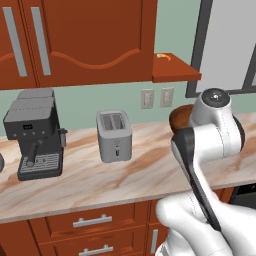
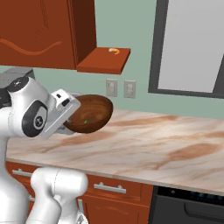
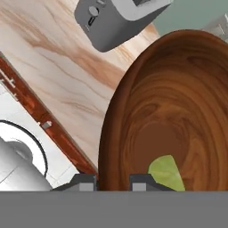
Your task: Pick the lemon wedge from the cabinet and place it in the bowl. Then pick the bowl and place it in the sink. Then turn on the sink facuet.
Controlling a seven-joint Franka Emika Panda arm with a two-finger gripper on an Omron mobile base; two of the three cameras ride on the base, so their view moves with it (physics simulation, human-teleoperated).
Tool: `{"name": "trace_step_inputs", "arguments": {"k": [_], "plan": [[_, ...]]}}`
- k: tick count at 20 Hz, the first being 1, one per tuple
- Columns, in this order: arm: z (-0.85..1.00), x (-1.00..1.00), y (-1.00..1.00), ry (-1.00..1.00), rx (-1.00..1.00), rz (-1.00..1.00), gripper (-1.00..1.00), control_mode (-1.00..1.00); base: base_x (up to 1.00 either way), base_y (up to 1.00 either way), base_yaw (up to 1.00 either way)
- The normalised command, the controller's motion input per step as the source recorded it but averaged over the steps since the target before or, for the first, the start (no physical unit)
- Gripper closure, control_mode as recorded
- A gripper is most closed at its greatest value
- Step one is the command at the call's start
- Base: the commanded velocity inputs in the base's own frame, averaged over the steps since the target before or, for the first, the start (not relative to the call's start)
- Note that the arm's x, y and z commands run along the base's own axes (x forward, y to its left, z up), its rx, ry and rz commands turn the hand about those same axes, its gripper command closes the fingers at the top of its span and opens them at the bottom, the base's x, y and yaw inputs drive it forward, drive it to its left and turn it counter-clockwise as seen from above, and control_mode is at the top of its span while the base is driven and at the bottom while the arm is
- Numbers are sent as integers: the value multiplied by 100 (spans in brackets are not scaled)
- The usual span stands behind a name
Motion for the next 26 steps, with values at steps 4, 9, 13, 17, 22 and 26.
{"name": "trace_step_inputs", "arguments": {"k": [4, 9, 13, 17, 22, 26], "plan": [[11, -26, 17, 0, -1, 16, 100, -100, 0, 0, 0], [11, -42, 2, -1, -3, 14, 100, -100, 0, 0, 0], [1, -22, 0, 0, -4, 2, 100, -100, 0, 0, 0], [0, -1, 3, 0, -4, 0, 100, -100, 0, 0, 0], [0, -4, 1, 0, 0, 3, 100, 100, -15, 0, 1], [0, 0, 0, 0, 0, 0, 100, 100, -36, -25, 0]]}}
